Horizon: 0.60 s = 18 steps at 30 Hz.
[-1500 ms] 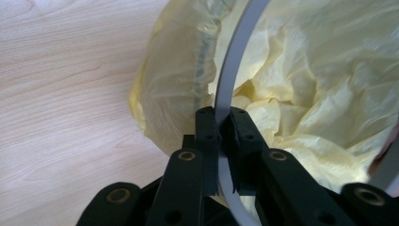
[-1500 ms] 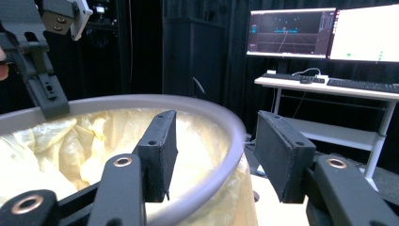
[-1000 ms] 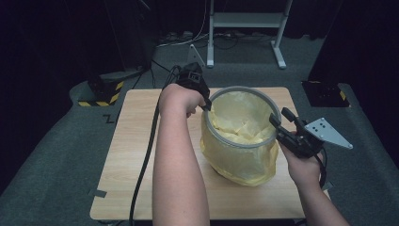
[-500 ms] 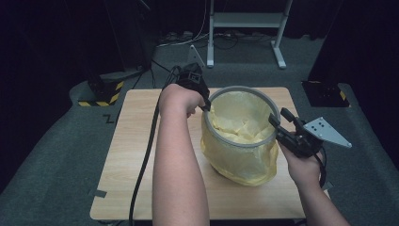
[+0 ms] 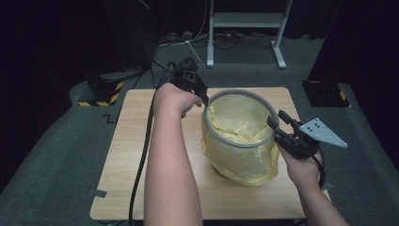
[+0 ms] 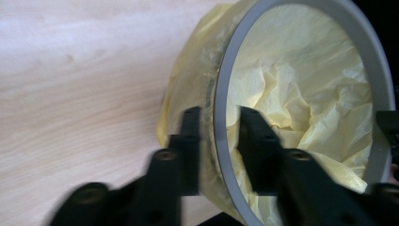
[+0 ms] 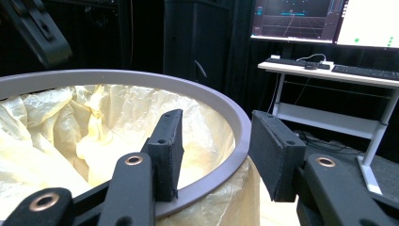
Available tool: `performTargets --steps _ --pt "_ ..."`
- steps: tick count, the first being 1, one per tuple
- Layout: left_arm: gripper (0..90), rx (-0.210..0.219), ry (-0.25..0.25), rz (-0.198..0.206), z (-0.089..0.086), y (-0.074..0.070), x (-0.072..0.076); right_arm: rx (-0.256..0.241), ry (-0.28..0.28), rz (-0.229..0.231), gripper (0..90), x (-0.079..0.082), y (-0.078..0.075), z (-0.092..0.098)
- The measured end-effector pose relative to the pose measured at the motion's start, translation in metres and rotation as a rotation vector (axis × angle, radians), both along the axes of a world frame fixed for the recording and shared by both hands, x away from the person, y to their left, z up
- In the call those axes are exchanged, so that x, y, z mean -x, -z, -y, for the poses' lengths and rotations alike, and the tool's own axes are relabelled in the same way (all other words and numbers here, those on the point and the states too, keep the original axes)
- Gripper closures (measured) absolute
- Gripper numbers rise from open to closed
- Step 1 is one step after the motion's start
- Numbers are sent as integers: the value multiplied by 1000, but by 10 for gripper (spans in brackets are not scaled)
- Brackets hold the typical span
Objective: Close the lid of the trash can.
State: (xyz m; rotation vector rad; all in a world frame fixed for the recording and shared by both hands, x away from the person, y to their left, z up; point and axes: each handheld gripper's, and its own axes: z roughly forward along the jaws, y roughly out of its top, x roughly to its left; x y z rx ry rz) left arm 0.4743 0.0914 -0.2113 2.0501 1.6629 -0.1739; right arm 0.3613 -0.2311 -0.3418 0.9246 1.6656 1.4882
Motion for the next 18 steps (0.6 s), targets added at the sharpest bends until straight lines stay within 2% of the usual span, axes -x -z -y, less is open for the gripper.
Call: performTargets --steps 1,3,7,18 --pt "896 21 27 -1 1 -1 2 -1 1 -1 546 0 0 0" --pt "897 29 70 -21 6 2 4 -3 2 -3 547 0 0 -1" --pt "899 -4 75 -56 8 13 4 4 3 1 549 0 0 -2" --pt "900 38 71 -39 4 29 8 1 4 10 558 1 2 -3"
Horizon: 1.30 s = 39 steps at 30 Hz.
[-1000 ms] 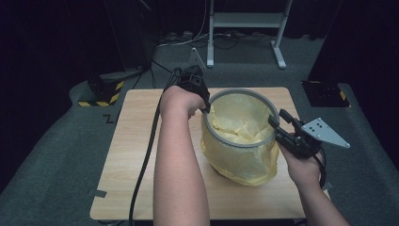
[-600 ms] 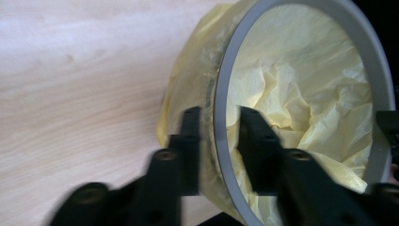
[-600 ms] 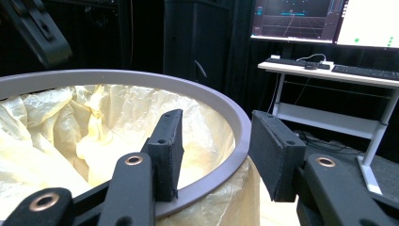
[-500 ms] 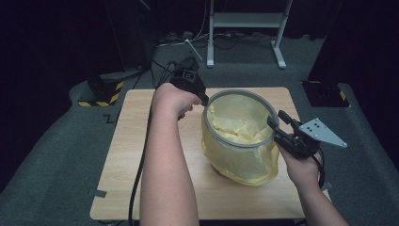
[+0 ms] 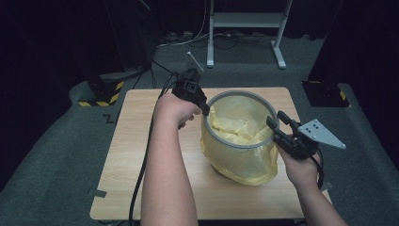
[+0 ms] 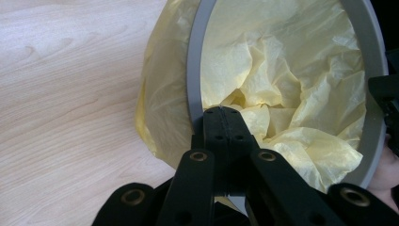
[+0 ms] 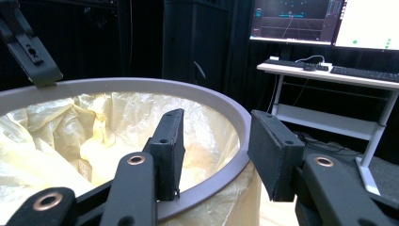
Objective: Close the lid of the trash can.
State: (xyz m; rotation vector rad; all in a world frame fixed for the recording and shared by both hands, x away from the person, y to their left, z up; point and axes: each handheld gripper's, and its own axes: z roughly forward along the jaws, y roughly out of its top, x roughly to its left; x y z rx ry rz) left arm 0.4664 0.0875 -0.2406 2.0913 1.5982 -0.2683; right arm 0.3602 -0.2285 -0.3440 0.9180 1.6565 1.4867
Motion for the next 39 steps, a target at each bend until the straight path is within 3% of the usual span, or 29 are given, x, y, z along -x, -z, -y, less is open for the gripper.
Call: performTargets --steps 3,6,7,10,11,14,16,17,19,22,28,31,36,37,38,39 --pt "900 20 -7 17 -1 3 1 0 3 5 561 1 1 -1" --pt "900 10 -1 23 0 2 4 1 8 11 563 1 2 -1" --pt "900 -26 -7 48 -2 -2 5 2 8 8 562 1 1 -1" --pt "898 -43 -42 95 -16 -10 10 1 18 -8 521 3 -5 3" --pt "889 -72 -48 114 -22 -10 11 -4 29 -1 519 4 -7 7" --pt "814 -133 -92 136 -38 -2 14 -24 62 8 513 8 -9 19" --pt "761 -157 -121 150 -50 14 14 -31 83 11 511 9 -7 26" --pt "721 -169 -129 176 -57 27 14 -34 93 6 509 9 -5 30" --pt "609 -187 -143 204 -66 50 15 -26 118 -30 471 7 12 41" --pt "541 -209 -169 239 -74 86 17 -10 136 -49 449 5 24 46" --pt "464 -243 -177 237 -80 164 26 24 181 -155 404 0 72 58" --pt "439 -300 -155 284 -79 189 33 61 193 -218 385 -3 94 58" --pt "404 -353 -174 333 -79 222 45 111 195 -337 361 -10 127 56" --pt "390 -380 -170 346 -79 229 48 125 192 -372 359 -11 133 55" --pt "377 -380 -170 353 -78 235 50 135 187 -428 340 -13 141 54" --pt "357 -384 -173 346 -78 249 54 163 181 -481 332 -16 152 53"
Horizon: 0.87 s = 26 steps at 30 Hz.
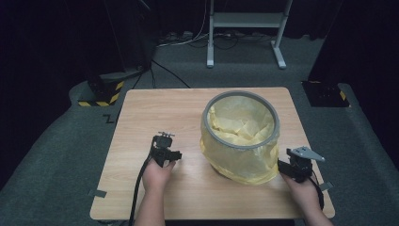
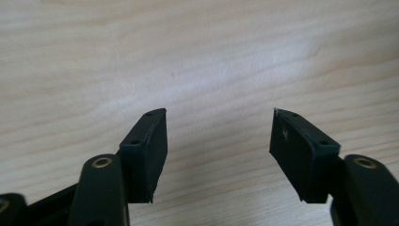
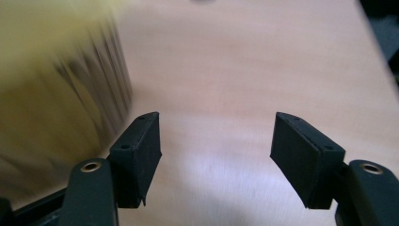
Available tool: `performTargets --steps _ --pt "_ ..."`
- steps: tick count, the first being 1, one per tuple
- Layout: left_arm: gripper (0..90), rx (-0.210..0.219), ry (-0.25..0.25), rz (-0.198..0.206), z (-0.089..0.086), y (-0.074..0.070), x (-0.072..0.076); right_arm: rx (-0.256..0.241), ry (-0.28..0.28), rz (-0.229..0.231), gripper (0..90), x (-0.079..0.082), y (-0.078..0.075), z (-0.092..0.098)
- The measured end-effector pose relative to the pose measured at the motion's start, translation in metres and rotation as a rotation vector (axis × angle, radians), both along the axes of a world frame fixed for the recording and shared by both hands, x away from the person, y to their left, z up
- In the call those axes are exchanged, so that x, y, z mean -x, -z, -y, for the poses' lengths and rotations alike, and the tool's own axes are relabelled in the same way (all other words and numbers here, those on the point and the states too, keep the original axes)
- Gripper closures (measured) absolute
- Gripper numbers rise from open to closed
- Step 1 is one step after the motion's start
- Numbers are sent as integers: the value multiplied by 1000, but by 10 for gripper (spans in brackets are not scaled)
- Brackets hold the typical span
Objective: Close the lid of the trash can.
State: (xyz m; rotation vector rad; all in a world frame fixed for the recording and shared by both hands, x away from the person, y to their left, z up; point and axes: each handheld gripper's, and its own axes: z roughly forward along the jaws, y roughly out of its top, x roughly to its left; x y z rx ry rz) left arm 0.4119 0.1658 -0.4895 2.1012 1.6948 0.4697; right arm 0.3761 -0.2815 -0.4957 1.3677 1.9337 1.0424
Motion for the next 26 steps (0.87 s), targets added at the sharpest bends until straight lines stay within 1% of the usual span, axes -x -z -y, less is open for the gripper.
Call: performTargets --steps 1,2,3,4,5,6,7,8,9,10,11,12,13,16,17,19,20,21,22,26 --pt "353 0 0 0 0 0 0 0 0 0 332 0 0 0" --pt "353 -5 -6 -14 -1 6 1 13 3 -17 333 -1 5 0" --pt "303 16 -8 -2 -3 12 3 22 7 -47 329 -2 13 2" --pt "315 30 -19 29 -4 14 6 28 8 -64 322 -2 16 2" --pt "315 25 -19 58 -5 16 8 28 8 -64 322 -2 16 2" --pt "310 32 -19 74 -5 17 10 32 11 -70 321 -2 18 3" --pt "276 40 -13 92 -5 19 11 37 12 -82 318 -3 22 4" --pt "256 52 3 153 -7 25 17 36 12 -96 312 -3 25 5" --pt "246 52 3 153 -7 25 17 36 12 -96 312 -3 25 5" --pt "246 55 11 186 -9 27 20 40 14 -135 302 -5 28 5" --pt "242 68 11 220 -10 31 23 39 18 -135 300 -5 28 5" --pt "240 71 14 263 -11 34 27 39 20 -135 299 -6 28 5" --pt "239 78 11 294 -11 38 30 57 16 -131 294 -6 28 4" --pt "241 69 2 298 -11 38 32 57 17 -134 294 -6 28 3" --pt "255 76 -3 298 -10 38 33 58 17 -134 294 -6 28 3" --pt "266 73 0 298 -10 38 36 58 17 -134 293 -6 28 3" --pt "272 74 1 301 -9 38 36 59 23 -134 271 -6 28 3" --pt "272 74 1 301 -9 38 36 59 23 -134 271 -6 28 3" --pt "272 74 0 302 -9 38 37 57 42 -138 248 -7 28 3" --pt "272 74 12 300 -9 37 39 60 47 -139 245 -7 28 2"
